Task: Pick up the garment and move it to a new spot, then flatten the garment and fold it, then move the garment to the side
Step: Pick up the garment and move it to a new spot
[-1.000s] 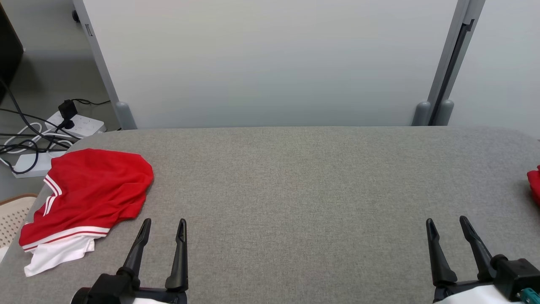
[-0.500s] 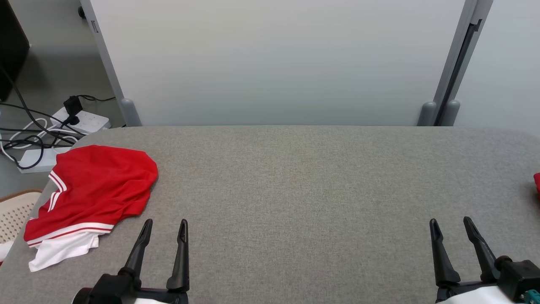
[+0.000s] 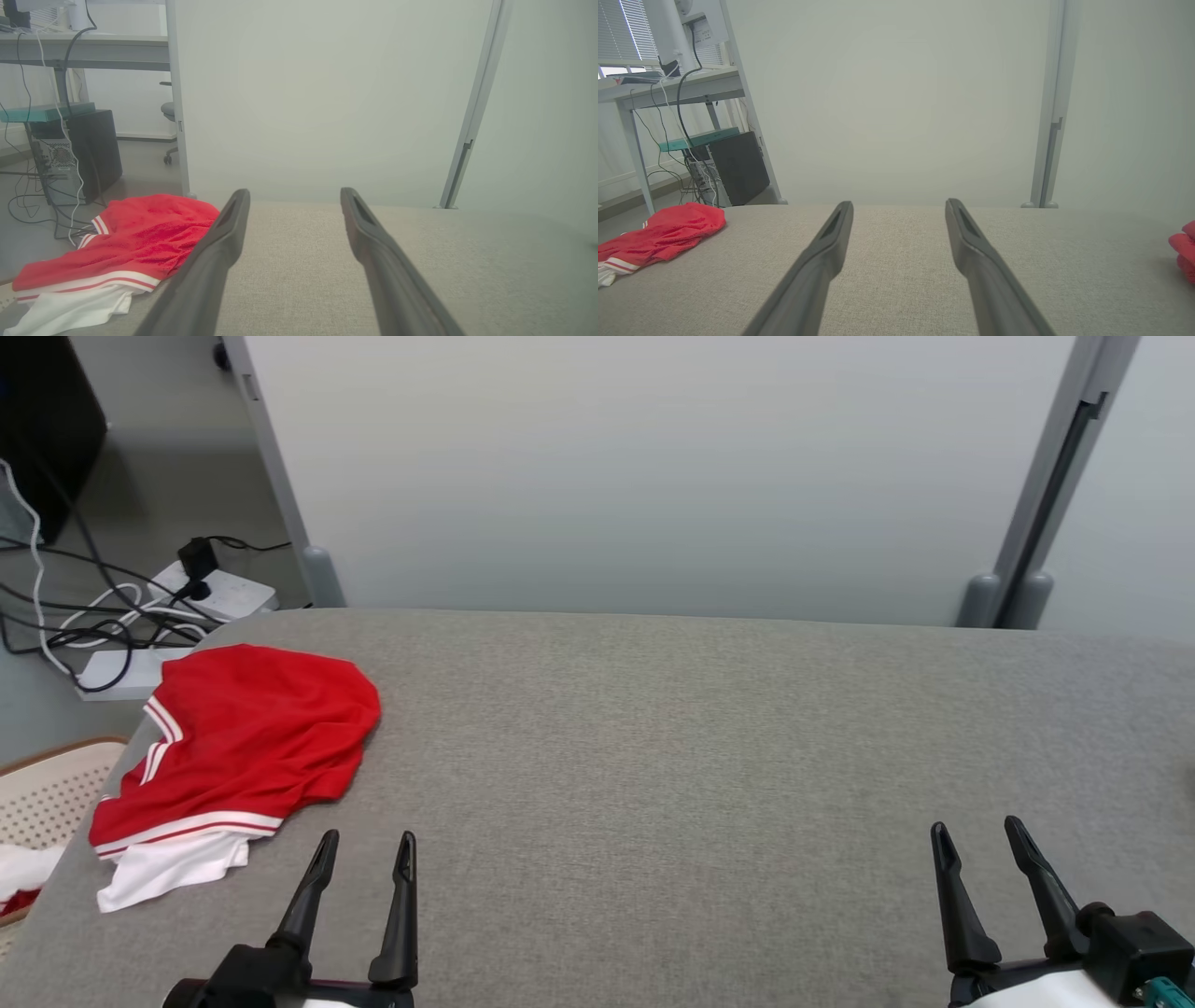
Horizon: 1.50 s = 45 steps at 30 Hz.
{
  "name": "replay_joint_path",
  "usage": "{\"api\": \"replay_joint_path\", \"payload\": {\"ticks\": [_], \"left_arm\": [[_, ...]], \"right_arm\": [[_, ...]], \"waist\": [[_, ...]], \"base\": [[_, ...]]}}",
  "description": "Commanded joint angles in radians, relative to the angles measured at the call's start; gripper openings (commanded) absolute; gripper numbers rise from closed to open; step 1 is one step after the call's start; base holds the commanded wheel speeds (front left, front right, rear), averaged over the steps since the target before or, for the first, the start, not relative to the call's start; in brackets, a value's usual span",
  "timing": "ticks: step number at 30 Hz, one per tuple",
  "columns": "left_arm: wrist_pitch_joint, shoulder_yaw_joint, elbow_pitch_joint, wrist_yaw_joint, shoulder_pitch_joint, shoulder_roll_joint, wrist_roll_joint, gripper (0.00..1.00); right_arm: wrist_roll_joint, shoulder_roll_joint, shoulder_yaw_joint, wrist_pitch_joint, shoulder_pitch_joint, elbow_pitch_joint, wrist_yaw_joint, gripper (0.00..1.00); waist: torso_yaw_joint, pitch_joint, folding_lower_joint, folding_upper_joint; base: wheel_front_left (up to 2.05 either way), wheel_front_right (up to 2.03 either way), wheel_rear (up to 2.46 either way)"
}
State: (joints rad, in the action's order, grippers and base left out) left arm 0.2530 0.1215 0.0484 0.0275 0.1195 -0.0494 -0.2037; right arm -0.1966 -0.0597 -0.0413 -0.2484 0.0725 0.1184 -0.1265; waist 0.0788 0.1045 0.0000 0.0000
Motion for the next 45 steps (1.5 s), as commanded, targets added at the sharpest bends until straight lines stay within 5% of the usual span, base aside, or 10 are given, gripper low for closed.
{"api": "replay_joint_path", "payload": {"ticks": [1,27,45], "left_arm": [[0.009,-0.035,-0.021,0.002,-0.030,-0.001,0.014,1.00],[0.009,-0.087,-0.042,0.009,-0.005,-0.001,0.043,1.00],[0.009,-0.084,-0.064,0.033,0.006,-0.001,0.039,1.00]], "right_arm": [[-0.013,-0.006,-0.025,-0.013,-0.018,-0.027,-0.004,1.00],[-0.052,-0.008,-0.088,-0.013,-0.011,-0.050,-0.004,1.00],[-0.060,-0.015,-0.113,-0.013,-0.039,-0.033,-0.004,1.00]], "waist": [[0.015,0.002,0.0000,0.0000],[0.345,0.004,0.0000,0.0000],[0.376,-0.022,0.0000,0.0000]], "base": [[0.00,0.00,0.00],[0.00,0.00,0.00],[0.00,0.00,0.00]]}}
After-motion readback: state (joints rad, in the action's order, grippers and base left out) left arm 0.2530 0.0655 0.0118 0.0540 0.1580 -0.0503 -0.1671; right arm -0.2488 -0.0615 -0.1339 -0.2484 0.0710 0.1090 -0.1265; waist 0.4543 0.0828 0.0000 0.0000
